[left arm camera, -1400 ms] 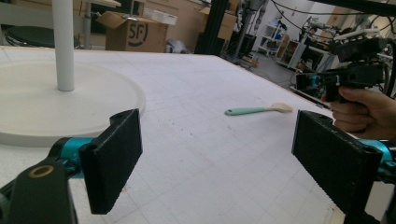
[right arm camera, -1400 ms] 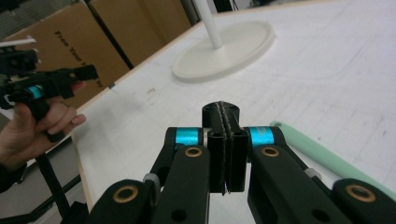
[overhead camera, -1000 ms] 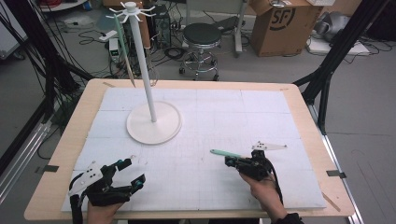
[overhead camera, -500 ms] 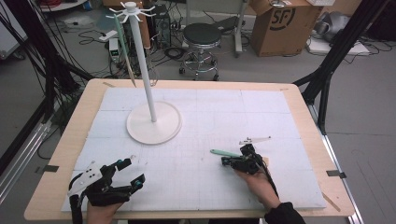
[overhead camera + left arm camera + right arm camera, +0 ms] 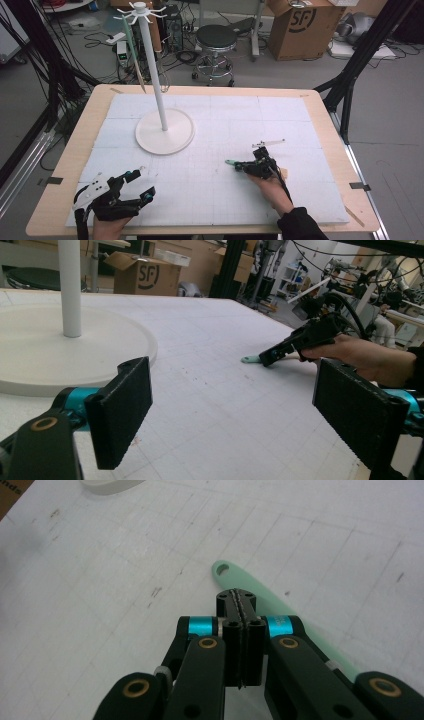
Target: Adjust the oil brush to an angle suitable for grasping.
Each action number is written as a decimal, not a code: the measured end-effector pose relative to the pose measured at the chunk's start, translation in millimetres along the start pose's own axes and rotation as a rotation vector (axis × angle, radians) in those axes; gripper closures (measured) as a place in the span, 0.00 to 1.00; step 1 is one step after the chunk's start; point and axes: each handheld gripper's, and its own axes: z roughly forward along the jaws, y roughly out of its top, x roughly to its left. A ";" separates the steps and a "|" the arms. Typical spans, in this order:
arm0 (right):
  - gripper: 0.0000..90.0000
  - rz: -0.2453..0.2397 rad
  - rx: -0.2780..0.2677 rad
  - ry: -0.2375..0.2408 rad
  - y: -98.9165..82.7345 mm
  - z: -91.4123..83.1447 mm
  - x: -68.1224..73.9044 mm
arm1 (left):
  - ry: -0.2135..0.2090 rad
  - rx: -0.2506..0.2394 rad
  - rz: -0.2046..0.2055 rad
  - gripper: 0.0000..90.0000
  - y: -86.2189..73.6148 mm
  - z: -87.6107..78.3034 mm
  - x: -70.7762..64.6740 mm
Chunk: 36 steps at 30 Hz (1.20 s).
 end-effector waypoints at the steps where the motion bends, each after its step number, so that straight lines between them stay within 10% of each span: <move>1: 1.00 0.004 0.001 -0.003 2.1 1.2 -0.6 | -0.001 -0.001 0.001 0.19 0.1 0.0 0.0; 36: 1.00 0.133 -0.082 -0.072 30.5 17.2 -25.3 | -0.003 -0.007 0.003 0.19 0.3 -0.7 -0.1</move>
